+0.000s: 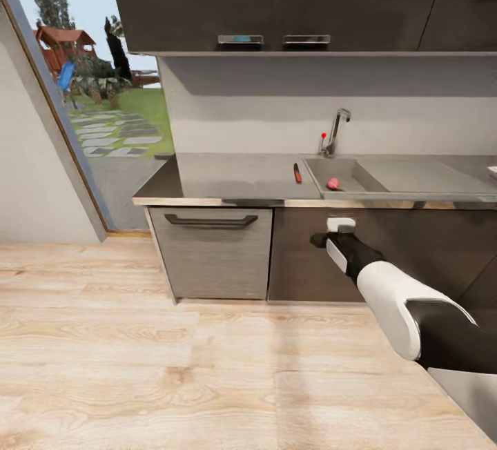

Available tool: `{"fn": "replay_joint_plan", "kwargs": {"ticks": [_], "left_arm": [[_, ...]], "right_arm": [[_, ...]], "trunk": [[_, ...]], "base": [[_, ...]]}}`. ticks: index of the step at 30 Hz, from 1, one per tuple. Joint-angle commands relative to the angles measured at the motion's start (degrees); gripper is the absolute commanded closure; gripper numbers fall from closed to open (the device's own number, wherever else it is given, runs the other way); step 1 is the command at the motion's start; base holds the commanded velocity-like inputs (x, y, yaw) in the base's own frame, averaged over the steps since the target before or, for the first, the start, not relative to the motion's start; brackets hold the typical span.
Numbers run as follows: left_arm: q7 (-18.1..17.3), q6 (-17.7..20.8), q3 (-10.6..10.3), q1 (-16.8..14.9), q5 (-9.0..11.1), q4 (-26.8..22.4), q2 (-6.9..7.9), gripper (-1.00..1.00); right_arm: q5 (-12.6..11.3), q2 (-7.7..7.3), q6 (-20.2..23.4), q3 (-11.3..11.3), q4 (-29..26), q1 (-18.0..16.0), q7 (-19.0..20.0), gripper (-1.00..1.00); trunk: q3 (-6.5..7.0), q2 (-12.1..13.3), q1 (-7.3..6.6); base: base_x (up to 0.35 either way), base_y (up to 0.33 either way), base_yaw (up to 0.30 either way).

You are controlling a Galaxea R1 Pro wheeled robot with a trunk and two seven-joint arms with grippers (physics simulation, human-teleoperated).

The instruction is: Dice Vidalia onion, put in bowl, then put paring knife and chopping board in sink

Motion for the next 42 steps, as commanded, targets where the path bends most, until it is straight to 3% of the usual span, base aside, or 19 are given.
{"fn": "replay_joint_plan", "kwargs": {"ticks": [1,4,7,14,18,22,26,29,30,32,36,42], "left_arm": [[0.0,-0.1,0.0,0.0,0.0,-0.1,0.00,-1.00],[0.0,-0.1,0.0,0.0,0.0,-0.1,0.00,-1.00],[0.0,-0.1,0.0,0.0,0.0,-0.1,0.00,-1.00],[0.0,-0.1,0.0,0.0,0.0,0.3,-0.03,-1.00],[0.0,-0.1,0.0,0.0,0.1,0.3,-0.12,-1.00],[0.0,-0.1,0.1,0.0,0.1,0.2,-0.27,-1.00],[0.1,-0.1,0.2,0.0,0.0,-0.6,-1.46,-1.00],[0.7,0.0,0.2,0.0,0.0,-3.3,-2.75,-1.00],[2.2,0.2,0.2,0.0,0.1,-6.0,-3.51,-1.00],[6.8,0.3,0.2,0.0,0.2,-11.0,-4.86,-1.00],[10.0,0.1,0.2,0.0,0.3,-14.1,-6.27,-1.00],[11.0,-1.2,0.0,0.0,0.3,-11.9,-6.73,-1.00]], "right_arm": [[0.1,-0.10,-1.1,0.0,1.5,0.0,-0.2,-1.00],[0.1,-0.38,-6.2,0.1,7.2,0.1,-0.1,-1.00],[0.0,-0.51,-13.1,0.1,10.2,4.4,0.5,-1.00],[0.1,0.08,-32.6,0.3,11.5,27.1,3.3,-1.00],[0.1,0.18,-39.9,0.3,11.6,36.1,3.6,-1.00],[0.0,0.26,-45.9,0.3,11.6,43.0,3.8,-1.00],[0.1,1.62,-56.2,0.3,11.7,51.1,6.2,-1.00],[0.1,2.84,-63.7,0.3,11.7,55.3,8.0,-1.00],[0.1,3.83,-66.8,0.3,11.7,56.6,8.5,-1.00],[0.2,4.82,-68.8,0.2,11.5,57.5,8.7,-1.00],[0.3,4.96,-67.2,0.0,10.8,57.9,8.6,-1.00],[0.1,5.08,-66.0,-0.1,9.3,58.0,8.6,-1.00]], "trunk": [[-0.03,0.0,0.00],[-0.03,0.0,0.00],[-0.03,0.0,0.00],[-0.03,0.0,0.00],[-0.03,0.0,0.00],[-0.03,0.0,0.00],[-0.03,0.0,0.00],[-0.03,0.0,0.00],[-0.03,0.0,0.00],[-0.03,0.0,0.00],[-0.03,0.0,0.00],[-0.03,0.0,0.00]], "base": [[-0.004,0.000,0.000],[-0.002,0.000,0.000],[0.000,0.000,0.000],[0.000,0.000,0.000],[0.000,0.000,0.000],[0.000,0.000,0.000],[0.000,0.000,0.000],[0.000,0.000,0.000],[0.000,0.000,0.000],[0.000,0.000,0.000],[0.000,0.000,0.000],[0.000,0.000,-0.001]]}}
